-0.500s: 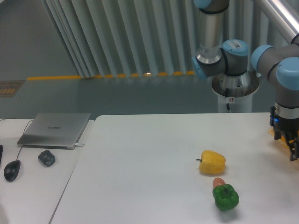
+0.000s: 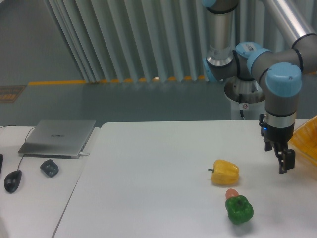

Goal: Place the yellow pepper in a basket
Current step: 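Move the open gripper from the basket toward the yellow pepper, then lower the gripper over the yellow pepper and close on it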

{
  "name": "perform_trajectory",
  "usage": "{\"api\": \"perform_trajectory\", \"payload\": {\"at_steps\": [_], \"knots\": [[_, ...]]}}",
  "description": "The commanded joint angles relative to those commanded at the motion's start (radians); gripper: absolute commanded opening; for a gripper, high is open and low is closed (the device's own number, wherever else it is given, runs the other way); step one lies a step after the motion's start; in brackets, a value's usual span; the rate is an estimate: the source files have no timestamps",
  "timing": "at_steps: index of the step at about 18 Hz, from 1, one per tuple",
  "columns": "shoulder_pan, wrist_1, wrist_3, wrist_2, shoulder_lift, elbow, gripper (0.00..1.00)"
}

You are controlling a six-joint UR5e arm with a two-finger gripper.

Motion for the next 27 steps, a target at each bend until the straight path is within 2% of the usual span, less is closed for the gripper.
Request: {"api": "perform_trajectory", "payload": {"at_steps": [20,24,27], "knots": [[-0.003,0.002,0.0,0.026,-0.022,0.003,1.0],[-0.025,0.002,-0.002,0.026,-0.022,0.003,1.0],[-0.061,0.0,-0.072,0.025,-0.032,-0.008,1.0]]}}
